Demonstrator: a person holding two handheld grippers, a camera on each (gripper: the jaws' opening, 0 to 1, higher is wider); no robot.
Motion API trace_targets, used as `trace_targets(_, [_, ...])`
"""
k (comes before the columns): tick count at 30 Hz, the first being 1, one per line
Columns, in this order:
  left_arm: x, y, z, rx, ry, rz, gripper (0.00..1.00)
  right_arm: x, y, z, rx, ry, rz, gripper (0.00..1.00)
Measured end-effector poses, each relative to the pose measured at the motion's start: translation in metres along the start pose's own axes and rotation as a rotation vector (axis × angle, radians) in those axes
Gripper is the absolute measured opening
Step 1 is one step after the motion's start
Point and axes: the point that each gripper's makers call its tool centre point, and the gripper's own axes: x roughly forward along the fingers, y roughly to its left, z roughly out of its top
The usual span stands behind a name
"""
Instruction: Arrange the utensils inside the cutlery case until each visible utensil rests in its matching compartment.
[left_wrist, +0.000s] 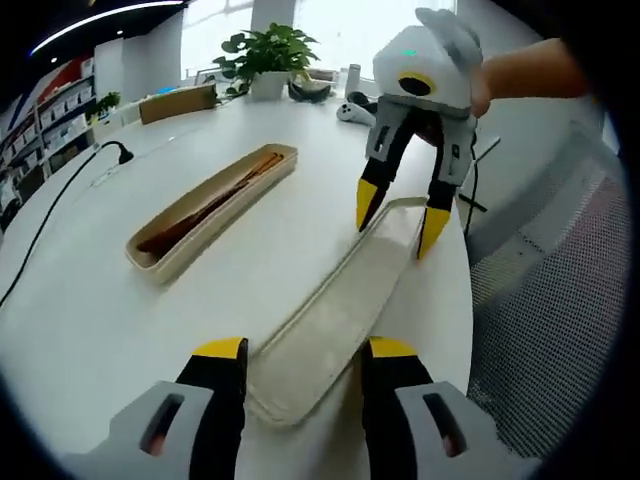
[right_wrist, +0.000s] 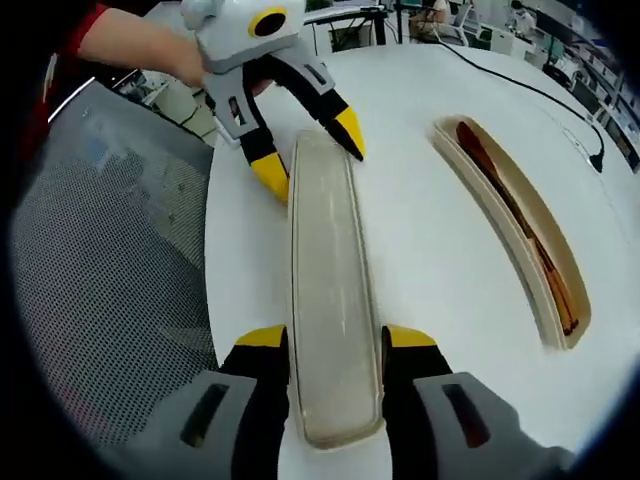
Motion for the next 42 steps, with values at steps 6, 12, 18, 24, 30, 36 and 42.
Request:
trace_targets(6, [-0.004,0.009,0.003,-0.07,0.017,-0.018,0.37,-0.008,0.004,0.003,0.087,-0.079,-0.008,0.26])
trace_targets(12, [-0.001,0.011,0.003,-0.074,0.027,-0.033,0.34,-0.008,0.002,-0.018,-0.064,-0.003,-0.143,0.31])
trace_targets(18, [-0.002,0.006,0.001,-0.075,0.039,-0.069,0.32,-0.014,-0.004,-0.024,-0.071,-0.02,-0.199,0.14])
trace_targets(24, [-0.004,0.0,-0.007,-0.045,0.076,-0.092,0.27,-0.017,0.006,-0.02,0.025,-0.037,-0.082,0.04])
trace_targets(30, [-0.006,0.0,-0.01,0.009,0.095,-0.105,0.23,-0.015,0.002,-0.025,-0.154,-0.012,-0.128,0.04])
trace_targets(36, [-0.007,0.017,-0.008,-0.054,0.063,-0.042,0.25,-0.014,0.017,-0.034,-0.13,-0.009,-0.033,0.01])
trace_targets(42, [-0.014,0.038,-0.001,0.084,0.009,0.097,0.7,-0.023,0.037,-0.016,0.2,-0.101,0.138,0.0])
